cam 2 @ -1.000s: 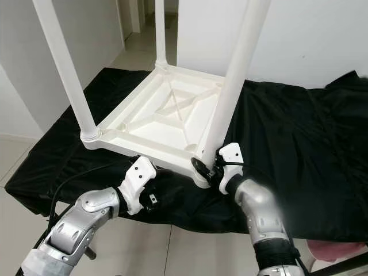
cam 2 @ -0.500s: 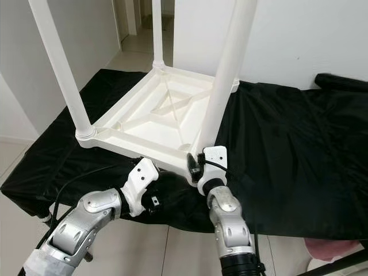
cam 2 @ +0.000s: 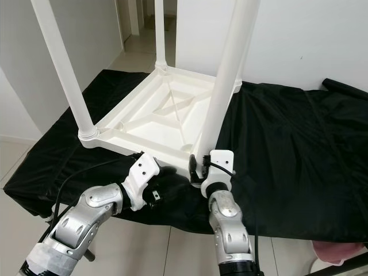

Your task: Building children table

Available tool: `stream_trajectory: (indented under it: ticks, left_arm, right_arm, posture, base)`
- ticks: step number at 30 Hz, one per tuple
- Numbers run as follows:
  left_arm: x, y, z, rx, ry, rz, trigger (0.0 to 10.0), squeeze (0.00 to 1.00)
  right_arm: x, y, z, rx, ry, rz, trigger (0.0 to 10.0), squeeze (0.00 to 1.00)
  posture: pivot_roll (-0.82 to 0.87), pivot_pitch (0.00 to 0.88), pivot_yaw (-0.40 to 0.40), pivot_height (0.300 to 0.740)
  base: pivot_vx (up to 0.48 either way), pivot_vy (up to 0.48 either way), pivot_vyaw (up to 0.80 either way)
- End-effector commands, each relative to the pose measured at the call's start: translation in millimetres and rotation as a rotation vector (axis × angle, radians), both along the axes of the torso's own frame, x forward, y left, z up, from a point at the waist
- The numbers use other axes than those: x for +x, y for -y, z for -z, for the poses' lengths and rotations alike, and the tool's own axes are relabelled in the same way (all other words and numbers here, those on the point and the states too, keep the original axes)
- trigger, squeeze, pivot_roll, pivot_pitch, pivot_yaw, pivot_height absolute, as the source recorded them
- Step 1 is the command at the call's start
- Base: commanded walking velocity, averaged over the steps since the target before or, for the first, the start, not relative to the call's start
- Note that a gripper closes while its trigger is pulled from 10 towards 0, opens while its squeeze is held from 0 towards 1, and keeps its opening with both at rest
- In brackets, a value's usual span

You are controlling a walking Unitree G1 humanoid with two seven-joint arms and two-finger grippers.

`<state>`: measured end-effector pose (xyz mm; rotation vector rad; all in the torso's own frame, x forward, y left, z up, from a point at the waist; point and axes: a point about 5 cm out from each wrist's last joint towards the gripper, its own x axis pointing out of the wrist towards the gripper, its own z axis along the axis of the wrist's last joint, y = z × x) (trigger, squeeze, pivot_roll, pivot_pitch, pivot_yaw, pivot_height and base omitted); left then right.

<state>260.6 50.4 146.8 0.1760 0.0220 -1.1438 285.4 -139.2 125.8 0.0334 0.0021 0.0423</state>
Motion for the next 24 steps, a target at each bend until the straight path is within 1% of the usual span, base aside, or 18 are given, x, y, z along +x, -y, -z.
stream_trajectory:
  ticks: [1, 2, 3, 4, 5, 6, 7, 8, 9, 11, 12, 14, 15, 17, 18, 19, 21, 24]
  left_arm:
    - [-0.7, 1.8, 1, 0.002, 0.004, -0.019, 10.0, 0.0]
    - [-0.7, 1.8, 1, 0.002, 0.004, -0.019, 10.0, 0.0]
    - [-3.4, 2.1, 3, 0.004, -0.003, -0.013, 10.0, 0.0]
    - [-6.0, 1.9, 5, 0.006, -0.01, -0.008, 10.0, 0.0]
    - [-6.0, 1.9, 5, 0.006, -0.01, -0.008, 10.0, 0.0]
    - [-7.6, 1.7, 6, 0.007, -0.014, -0.005, 10.0, 0.0]
    - [-7.6, 1.7, 6, 0.007, -0.014, -0.005, 10.0, 0.0]
    - [-8.8, 1.8, 8, 0.016, -0.015, -0.005, 10.0, 0.0]
    - [-8.8, 1.8, 8, 0.016, -0.015, -0.005, 10.0, 0.0]
    - [-8.7, 2.0, 9, 0.019, -0.017, -0.006, 10.0, 0.0]
    - [-8.7, 2.0, 9, 0.019, -0.017, -0.006, 10.0, 0.0]
    - [-9.9, 2.8, 9, 0.022, -0.016, -0.002, 10.0, 0.0]
    - [-9.9, 2.8, 9, 0.022, -0.016, -0.002, 10.0, 0.0]
    - [-10.4, 2.5, 9, 0.024, -0.014, -0.001, 10.0, 0.0]
    - [-10.4, 2.5, 9, 0.024, -0.014, -0.001, 10.0, 0.0]
    - [-10.0, 2.1, 8, 0.025, -0.013, -0.003, 10.0, 0.0]
    - [-9.9, 1.6, 7, 0.024, -0.012, -0.005, 10.0, 0.0]
    - [-9.7, 0.4, 7, 0.026, -0.01, -0.009, 10.0, 0.0]
  right_arm:
    - [0.2, 6.2, -4, 0.001, 0.021, -0.007, 10.0, 0.0]
    - [0.2, 6.2, -4, 0.001, 0.021, -0.007, 10.0, 0.0]
    - [2.6, 7.6, -7, -0.005, 0.036, -0.075, 10.0, 0.0]
    - [6.0, 9.2, -10, -0.026, 0.045, -0.175, 10.0, 0.0]
    - [6.0, 9.2, -10, -0.026, 0.045, -0.175, 10.0, 0.0]
    - [8.0, 10.2, -12, -0.041, 0.048, -0.241, 10.0, 0.0]
    - [8.0, 10.2, -12, -0.041, 0.048, -0.241, 10.0, 0.0]
    - [13.8, 13.9, -17, -0.079, 0.059, -0.394, 10.0, 0.0]
    - [13.8, 13.9, -17, -0.079, 0.059, -0.394, 10.0, 0.0]
    - [18.5, 16.0, -21, -0.095, 0.057, -0.49, 10.0, 0.0]
    - [18.5, 16.0, -21, -0.095, 0.057, -0.49, 10.0, 0.0]
    - [24.5, 17.0, -23, -0.126, 0.045, -0.612, 10.0, 0.0]
    - [24.5, 17.0, -23, -0.126, 0.045, -0.612, 10.0, 0.0]
    - [27.4, 17.1, -23, -0.159, 0.025, -0.688, 10.0, 0.0]
    - [27.4, 17.1, -23, -0.159, 0.025, -0.688, 10.0, 0.0]
    - [28.5, 17.5, -20, -0.177, 0.005, -0.72, 10.0, 0.0]
    - [29.7, 19.0, -16, -0.203, -0.02, -0.751, 10.0, 0.0]
    - [30.6, 19.7, -13, -0.215, -0.037, -0.775, 10.0, 0.0]
  posture:
    - [0.0, 0.008, 0.001, 0.74]
    - [0.0, 0.008, 0.001, 0.74]
    - [0.0, 0.01, 0.004, 0.74]
    - [0.0, 0.011, 0.006, 0.74]
    - [0.0, 0.011, 0.006, 0.74]
    - [0.0, 0.011, 0.006, 0.74]
    - [0.0, 0.011, 0.006, 0.74]
    - [0.01, 0.012, 0.016, 0.74]
    - [0.01, 0.012, 0.016, 0.74]
    - [0.01, 0.013, 0.023, 0.74]
    - [0.01, 0.013, 0.023, 0.74]
    - [0.02, 0.011, 0.03, 0.74]
    - [0.02, 0.011, 0.03, 0.74]
    - [0.02, 0.014, 0.033, 0.74]
    - [0.02, 0.014, 0.033, 0.74]
    - [0.03, 0.012, 0.032, 0.74]
    - [0.04, 0.012, 0.031, 0.74]
    - [0.04, 0.009, 0.031, 0.74]
  base:
    - [0.0, 0.0, 0.0]
    - [0.0, 0.0, 0.0]
    - [0.0, 0.0, 0.0]
    - [0.0, 0.0, 0.0]
    - [0.0, 0.0, 0.0]
    - [0.0, 0.0, 0.0]
    - [0.0, 0.0, 0.0]
    - [0.0, 0.0, 0.0]
    - [0.0, 0.0, 0.0]
    - [0.0, 0.0, 0.0]
    - [0.0, 0.0, 0.0]
    - [0.0, 0.0, 0.0]
    - [0.0, 0.0, 0.0]
    - [0.0, 0.0, 0.0]
    - [0.0, 0.0, 0.0]
    - [0.0, 0.0, 0.0]
    - [0.0, 0.0, 0.0]
    - [0.0, 0.0, 0.0]
